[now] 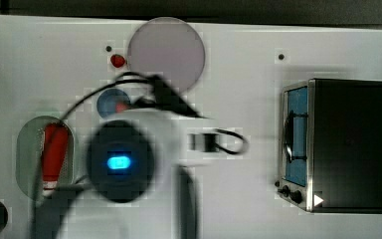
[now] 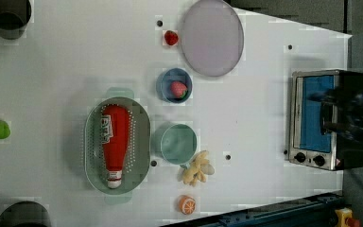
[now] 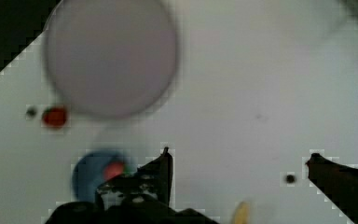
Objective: Pick Ketchup from the table and place it in strainer.
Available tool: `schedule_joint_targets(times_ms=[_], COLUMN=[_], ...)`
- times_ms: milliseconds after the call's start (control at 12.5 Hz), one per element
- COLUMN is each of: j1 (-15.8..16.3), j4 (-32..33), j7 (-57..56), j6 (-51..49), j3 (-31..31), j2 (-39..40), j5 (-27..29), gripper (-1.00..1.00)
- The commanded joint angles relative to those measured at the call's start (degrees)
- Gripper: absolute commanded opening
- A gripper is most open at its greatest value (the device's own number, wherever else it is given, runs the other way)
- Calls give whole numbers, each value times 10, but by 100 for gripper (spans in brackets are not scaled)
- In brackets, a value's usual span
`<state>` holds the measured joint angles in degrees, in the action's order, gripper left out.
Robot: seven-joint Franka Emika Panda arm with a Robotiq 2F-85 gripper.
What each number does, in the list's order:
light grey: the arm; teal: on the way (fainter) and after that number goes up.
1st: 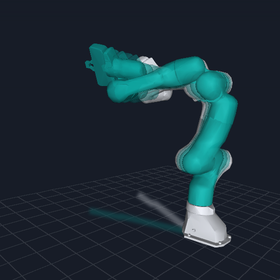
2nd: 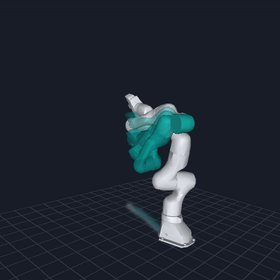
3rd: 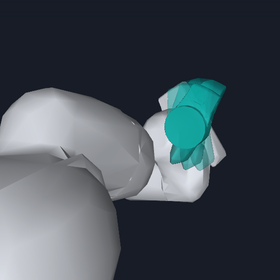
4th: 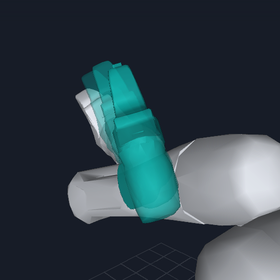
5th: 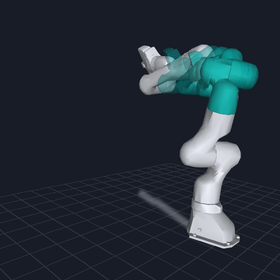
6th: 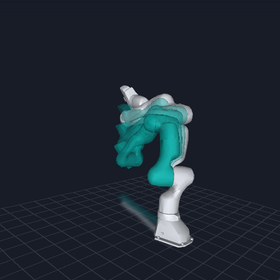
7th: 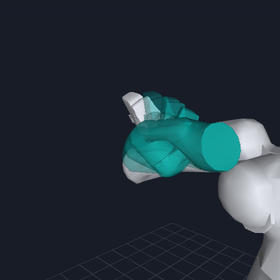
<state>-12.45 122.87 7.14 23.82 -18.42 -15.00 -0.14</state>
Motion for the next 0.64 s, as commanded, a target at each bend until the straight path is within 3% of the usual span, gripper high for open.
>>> schedule_joint_targets(times_ms=[80,400,640], j1=[-14,-13,-14], j4=[-36,-108,-126], j7=[19,17,16], j6=[-72,-189,-191], j3=[44,54,59], j2=[-5,-4,-3], j5=[10,22,25], gripper=[100,100,100])
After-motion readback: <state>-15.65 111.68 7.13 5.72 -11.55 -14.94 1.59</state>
